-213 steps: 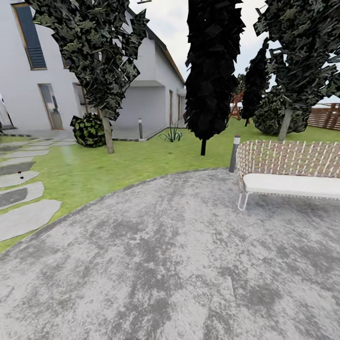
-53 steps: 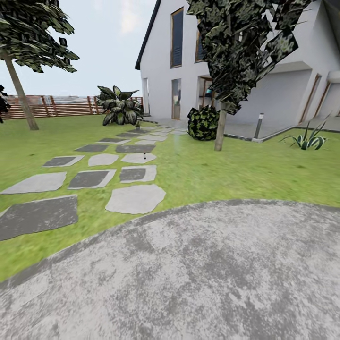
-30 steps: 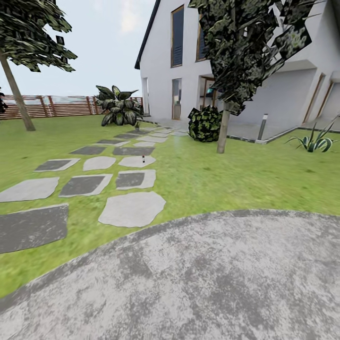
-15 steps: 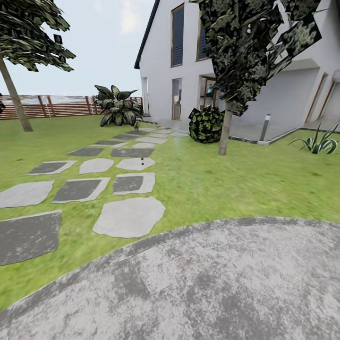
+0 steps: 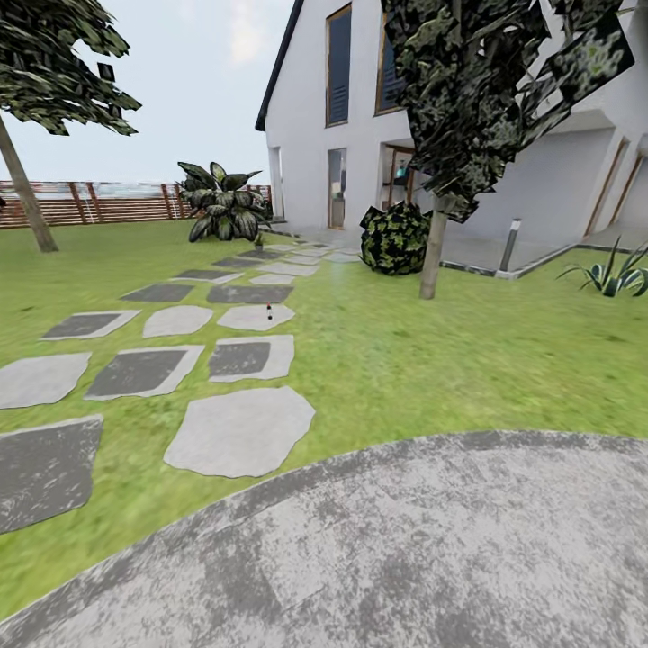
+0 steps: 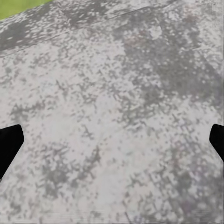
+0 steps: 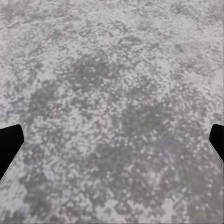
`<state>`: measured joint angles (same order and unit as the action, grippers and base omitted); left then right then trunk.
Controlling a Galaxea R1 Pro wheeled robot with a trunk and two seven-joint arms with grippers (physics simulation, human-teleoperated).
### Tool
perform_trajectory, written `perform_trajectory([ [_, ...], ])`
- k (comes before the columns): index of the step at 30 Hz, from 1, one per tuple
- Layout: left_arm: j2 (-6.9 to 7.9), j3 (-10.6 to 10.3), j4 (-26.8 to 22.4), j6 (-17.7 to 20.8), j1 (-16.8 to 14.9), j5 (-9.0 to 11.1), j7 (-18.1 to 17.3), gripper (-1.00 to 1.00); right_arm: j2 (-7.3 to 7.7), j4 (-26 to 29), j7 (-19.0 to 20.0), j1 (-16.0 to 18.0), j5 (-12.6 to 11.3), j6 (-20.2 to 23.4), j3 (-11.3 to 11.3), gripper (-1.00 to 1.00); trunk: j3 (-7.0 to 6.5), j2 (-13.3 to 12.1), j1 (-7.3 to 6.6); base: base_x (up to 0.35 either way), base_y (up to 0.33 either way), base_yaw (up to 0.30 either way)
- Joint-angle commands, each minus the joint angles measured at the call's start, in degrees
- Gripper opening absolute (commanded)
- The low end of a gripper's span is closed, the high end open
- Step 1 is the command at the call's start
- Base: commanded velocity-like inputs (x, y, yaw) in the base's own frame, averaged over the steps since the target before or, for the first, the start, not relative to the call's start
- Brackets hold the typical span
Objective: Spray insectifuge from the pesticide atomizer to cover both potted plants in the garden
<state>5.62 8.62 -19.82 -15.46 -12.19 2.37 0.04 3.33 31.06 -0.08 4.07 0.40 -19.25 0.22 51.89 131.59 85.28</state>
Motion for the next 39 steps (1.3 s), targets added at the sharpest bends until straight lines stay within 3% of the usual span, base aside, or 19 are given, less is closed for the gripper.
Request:
perform_trajectory([
  [1,0.00,-0.01,0.05,-0.18,-0.03,0.24,0.03,1.00,0.01,-0.04,-0.01,0.04,0.04,-0.17,0.03,1.00,0.05,0.02,0.02,0.340,0.000,0.000],
  [39,0.00,-0.10,0.05,-0.18,-0.03,0.20,-0.11,1.00,0.01,-0.04,-0.01,0.03,0.04,-0.17,0.04,1.00,0.05,0.02,0.02,0.340,0.000,0.000],
])
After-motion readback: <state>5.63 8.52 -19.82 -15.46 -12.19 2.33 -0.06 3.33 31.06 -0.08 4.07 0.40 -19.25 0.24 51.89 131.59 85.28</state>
